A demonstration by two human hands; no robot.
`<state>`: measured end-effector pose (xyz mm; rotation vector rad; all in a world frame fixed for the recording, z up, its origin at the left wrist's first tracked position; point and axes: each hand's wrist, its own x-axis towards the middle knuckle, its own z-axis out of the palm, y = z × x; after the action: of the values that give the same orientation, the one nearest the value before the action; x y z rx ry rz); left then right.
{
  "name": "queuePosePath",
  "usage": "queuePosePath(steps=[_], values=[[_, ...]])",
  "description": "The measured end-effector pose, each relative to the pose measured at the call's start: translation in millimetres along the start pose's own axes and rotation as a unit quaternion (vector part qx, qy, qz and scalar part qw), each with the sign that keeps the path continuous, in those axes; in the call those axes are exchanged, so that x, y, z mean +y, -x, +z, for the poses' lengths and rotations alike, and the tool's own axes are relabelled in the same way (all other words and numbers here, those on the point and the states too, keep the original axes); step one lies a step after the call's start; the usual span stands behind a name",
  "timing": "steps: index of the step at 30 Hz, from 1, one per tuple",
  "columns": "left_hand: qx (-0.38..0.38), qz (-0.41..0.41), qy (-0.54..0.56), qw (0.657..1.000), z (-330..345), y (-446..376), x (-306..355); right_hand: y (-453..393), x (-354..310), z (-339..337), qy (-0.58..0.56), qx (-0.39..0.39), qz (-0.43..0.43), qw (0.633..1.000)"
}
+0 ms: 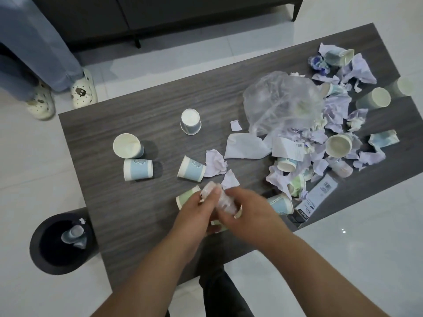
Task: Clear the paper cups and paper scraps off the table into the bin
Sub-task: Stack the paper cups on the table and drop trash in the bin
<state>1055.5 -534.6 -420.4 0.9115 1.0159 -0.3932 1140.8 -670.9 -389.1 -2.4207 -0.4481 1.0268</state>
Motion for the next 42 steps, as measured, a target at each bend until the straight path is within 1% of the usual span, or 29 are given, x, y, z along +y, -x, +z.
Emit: queuePosePath(steps=[1, 2, 3, 4, 5, 6, 7, 9, 11, 12, 14, 18, 21, 25, 27, 29, 31, 33, 34, 36, 38, 39, 40, 42], values=[[-0.001, -0.009, 0.012, 1.000, 0, 0, -1, 9, 0, 5, -0.012, -0.032, -0.015, 0.999], [0.019, -0.016, 0.013, 1.000, -2, -1, -4, 15, 2, 10, -0.015, -0.049, -0.027, 0.998], [0.048, -0.019, 0.022, 0.998, -6, -1, -8, 20, 5, 13, -0.011, -0.048, -0.037, 0.998], [0.078, -0.025, 0.045, 0.996, -13, 0, -13, 22, 9, 15, -0.002, -0.025, -0.043, 0.999], [0.099, -0.031, 0.077, 0.992, -22, 1, -19, 23, 15, 17, 0.012, 0.014, -0.043, 0.999], [0.117, -0.032, 0.108, 0.987, -34, 5, -25, 23, 21, 20, 0.042, 0.047, -0.038, 0.997], [0.138, -0.035, 0.131, 0.981, -48, 11, -30, 22, 25, 23, 0.089, 0.057, -0.030, 0.994], [0.195, -0.046, 0.170, 0.965, -82, 25, -44, 18, 33, 33, 0.189, 0.009, 0.004, 0.982], [0.255, -0.061, 0.203, 0.943, -121, 41, -59, 13, 39, 46, 0.255, -0.046, 0.027, 0.965], [0.278, -0.065, 0.217, 0.934, -142, 49, -65, 10, 39, 53, 0.280, -0.049, 0.022, 0.959], [0.308, -0.077, 0.242, 0.917, -184, 63, -73, 2, 36, 62, 0.317, -0.024, 0.005, 0.948], [0.360, -0.106, 0.295, 0.878, -265, 82, -89, -10, 31, 69, 0.357, 0.001, 0.014, 0.934], [0.367, -0.105, 0.317, 0.868, -316, 82, -94, -17, 36, 73, 0.347, 0.051, 0.011, 0.936], [0.351, -0.108, 0.317, 0.874, -375, 74, -86, -30, 61, 80, 0.347, 0.106, -0.002, 0.932], [0.335, -0.109, 0.301, 0.886, -401, 65, -83, -38, 83, 84, 0.347, 0.132, 0.002, 0.929], [0.326, -0.128, 0.268, 0.898, -419, 57, -83, -45, 103, 87, 0.339, 0.162, 0.004, 0.927], [0.333, -0.149, 0.217, 0.906, -426, 52, -86, -47, 105, 88, 0.311, 0.184, 0.005, 0.932], [0.349, -0.143, 0.143, 0.915, -419, 49, -89, -41, 87, 85, 0.273, 0.187, 0.018, 0.943], [0.360, -0.127, 0.105, 0.918, -410, 48, -89, -36, 73, 81, 0.255, 0.186, 0.026, 0.949], [0.384, -0.080, 0.023, 0.920, -384, 52, -88, -23, 42, 71, 0.206, 0.179, 0.036, 0.961], [0.375, -0.011, -0.052, 0.926, -348, 62, -85, -7, -7, 74, 0.151, 0.189, 0.030, 0.970], [0.346, 0.029, -0.066, 0.935, -327, 68, -84, 4, -31, 83, 0.145, 0.192, 0.006, 0.971], [0.301, 0.059, -0.069, 0.949, -306, 75, -81, 17, -52, 96, 0.140, 0.180, -0.032, 0.973], [0.186, 0.083, -0.071, 0.976, -268, 86, -73, 42, -90, 122, 0.104, 0.097, -0.127, 0.982]])
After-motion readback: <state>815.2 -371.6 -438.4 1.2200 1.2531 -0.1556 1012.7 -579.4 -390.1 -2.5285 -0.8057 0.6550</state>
